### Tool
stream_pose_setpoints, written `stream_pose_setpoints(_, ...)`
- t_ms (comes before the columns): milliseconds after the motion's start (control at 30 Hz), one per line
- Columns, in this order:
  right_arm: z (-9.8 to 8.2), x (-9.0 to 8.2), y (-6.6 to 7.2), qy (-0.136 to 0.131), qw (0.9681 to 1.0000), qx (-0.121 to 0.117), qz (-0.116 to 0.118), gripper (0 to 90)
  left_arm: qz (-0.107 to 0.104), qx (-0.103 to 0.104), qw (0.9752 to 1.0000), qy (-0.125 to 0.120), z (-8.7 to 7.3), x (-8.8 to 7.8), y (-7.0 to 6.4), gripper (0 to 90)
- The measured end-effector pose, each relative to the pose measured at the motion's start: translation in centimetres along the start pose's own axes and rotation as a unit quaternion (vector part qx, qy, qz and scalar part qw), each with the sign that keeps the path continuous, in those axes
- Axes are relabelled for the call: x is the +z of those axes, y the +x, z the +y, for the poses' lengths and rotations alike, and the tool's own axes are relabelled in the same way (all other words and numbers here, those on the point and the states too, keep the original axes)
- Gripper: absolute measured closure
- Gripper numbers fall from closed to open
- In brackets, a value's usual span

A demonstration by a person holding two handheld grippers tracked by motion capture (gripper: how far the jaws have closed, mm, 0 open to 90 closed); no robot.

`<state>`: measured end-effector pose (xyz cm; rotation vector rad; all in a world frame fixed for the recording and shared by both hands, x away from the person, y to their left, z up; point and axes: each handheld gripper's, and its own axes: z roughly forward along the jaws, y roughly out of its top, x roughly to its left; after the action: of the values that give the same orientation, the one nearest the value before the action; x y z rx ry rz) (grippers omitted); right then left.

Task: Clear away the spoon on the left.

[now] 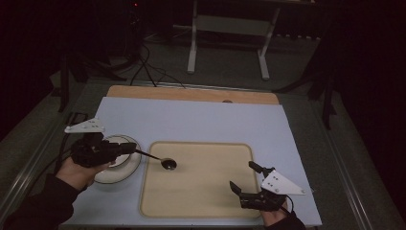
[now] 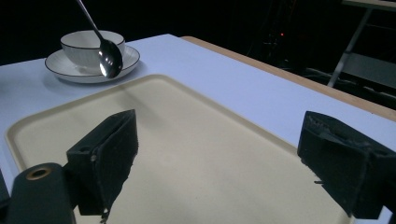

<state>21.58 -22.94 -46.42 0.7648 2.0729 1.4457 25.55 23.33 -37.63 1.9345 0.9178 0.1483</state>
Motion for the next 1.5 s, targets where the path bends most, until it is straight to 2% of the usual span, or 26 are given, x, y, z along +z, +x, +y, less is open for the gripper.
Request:
stream_pose_setpoints(267,0.0,0.0,0.0,0.000,1.0000,0.002,0.001,12.4,-0.029,0.024,0.9988,0.032,0.2,2.1,-0.6,89.3)
stream_pose_setpoints(300,0.0,0.1,-0.1,0.000,1.0000,0.002,0.002,12.4,-0.040,0.030,0.9977,0.047,0.2,2.8,-0.8,89.3)
stream_pose_setpoints(367,0.0,0.1,-0.1,0.000,1.0000,0.004,0.003,12.4,-0.047,0.036,0.9966,0.056,0.2,3.4,-0.9,89.2)
stream_pose_setpoints(467,0.0,0.1,-0.1,0.000,1.0000,0.005,0.003,12.4,-0.051,0.036,0.9963,0.059,0.2,3.7,-1.0,89.2)
stream_pose_setpoints(667,0.0,0.0,-0.2,-0.001,1.0000,0.004,0.004,12.4,-0.068,0.038,0.9924,0.095,0.3,5.2,-1.2,89.1)
stream_pose_setpoints(867,0.0,0.1,-0.1,0.001,1.0000,0.003,0.005,12.4,-0.079,0.036,0.9902,0.109,0.1,6.2,-1.2,89.0)
stream_pose_setpoints(1233,-0.1,0.1,-0.1,0.002,1.0000,0.004,0.007,12.5,-0.097,0.050,0.9820,0.154,0.0,8.5,-1.8,89.0)
stream_pose_setpoints(1400,-0.1,0.1,-0.2,0.002,1.0000,0.004,0.007,12.5,-0.104,0.048,0.9804,0.160,0.1,9.6,-1.8,88.8)
stream_pose_setpoints(1500,-0.1,0.1,-0.2,0.002,1.0000,0.003,0.008,12.5,-0.102,0.046,0.9807,0.161,0.4,10.1,-1.7,88.5)
